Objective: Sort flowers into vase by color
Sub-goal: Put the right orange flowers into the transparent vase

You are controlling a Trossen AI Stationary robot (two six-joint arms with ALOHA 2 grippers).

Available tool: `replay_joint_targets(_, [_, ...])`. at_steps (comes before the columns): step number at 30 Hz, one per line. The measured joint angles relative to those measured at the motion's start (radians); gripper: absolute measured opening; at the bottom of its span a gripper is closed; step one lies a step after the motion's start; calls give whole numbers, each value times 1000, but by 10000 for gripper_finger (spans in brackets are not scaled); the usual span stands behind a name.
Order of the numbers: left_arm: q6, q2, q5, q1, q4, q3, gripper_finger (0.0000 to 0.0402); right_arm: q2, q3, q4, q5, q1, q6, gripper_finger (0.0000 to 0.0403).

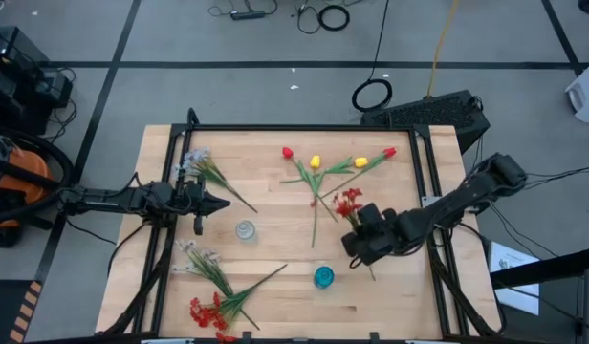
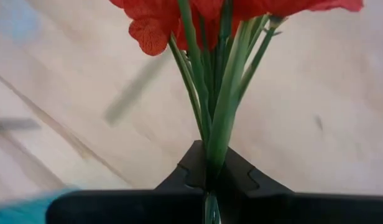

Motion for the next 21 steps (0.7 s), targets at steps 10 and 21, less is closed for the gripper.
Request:
replay_joint_targets(10, [0,0,0,0,0,0,6,-138,2,236,262,0,-282,4])
replay_joint_targets(21, [0,0,0,0,1,0,6,-160,3,388,289,-16,-560,4])
